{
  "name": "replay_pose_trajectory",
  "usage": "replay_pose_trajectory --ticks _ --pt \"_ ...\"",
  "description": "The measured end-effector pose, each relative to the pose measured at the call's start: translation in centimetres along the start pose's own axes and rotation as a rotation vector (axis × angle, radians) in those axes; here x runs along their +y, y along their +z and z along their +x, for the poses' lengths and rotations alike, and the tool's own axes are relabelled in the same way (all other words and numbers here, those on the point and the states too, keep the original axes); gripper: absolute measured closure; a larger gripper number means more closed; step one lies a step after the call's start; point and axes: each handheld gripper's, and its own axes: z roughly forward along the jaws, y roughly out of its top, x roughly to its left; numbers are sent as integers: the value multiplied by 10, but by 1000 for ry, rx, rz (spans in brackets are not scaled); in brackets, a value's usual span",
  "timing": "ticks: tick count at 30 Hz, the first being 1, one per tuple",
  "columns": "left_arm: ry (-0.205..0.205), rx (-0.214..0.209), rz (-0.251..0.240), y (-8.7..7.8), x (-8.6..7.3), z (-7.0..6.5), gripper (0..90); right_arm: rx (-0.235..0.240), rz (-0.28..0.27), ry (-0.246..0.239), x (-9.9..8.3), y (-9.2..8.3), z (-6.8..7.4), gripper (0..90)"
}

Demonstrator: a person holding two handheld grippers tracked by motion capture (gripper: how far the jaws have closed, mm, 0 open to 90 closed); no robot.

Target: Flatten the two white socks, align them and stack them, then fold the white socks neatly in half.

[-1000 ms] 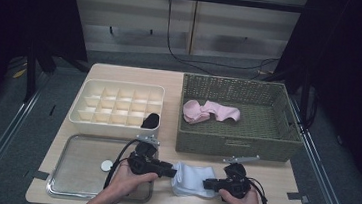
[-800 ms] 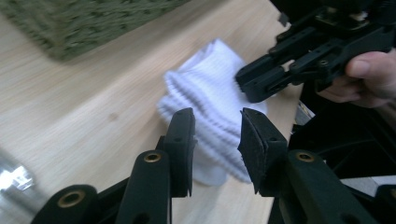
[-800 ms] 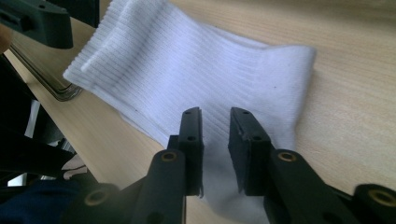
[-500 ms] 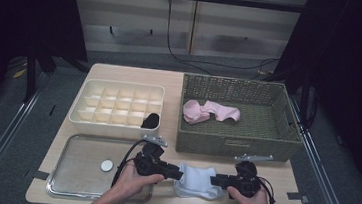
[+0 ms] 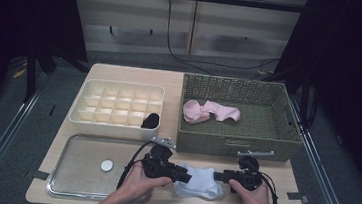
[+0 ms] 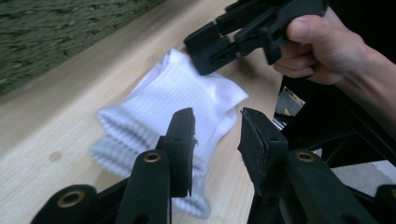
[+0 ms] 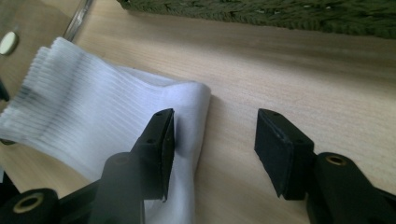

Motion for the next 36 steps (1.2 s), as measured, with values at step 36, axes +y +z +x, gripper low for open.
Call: replay_pose_trajectory --ticks 36 --pt "10 60 87 50 -15 9 735 136 -33 50 -7 1 11 815"
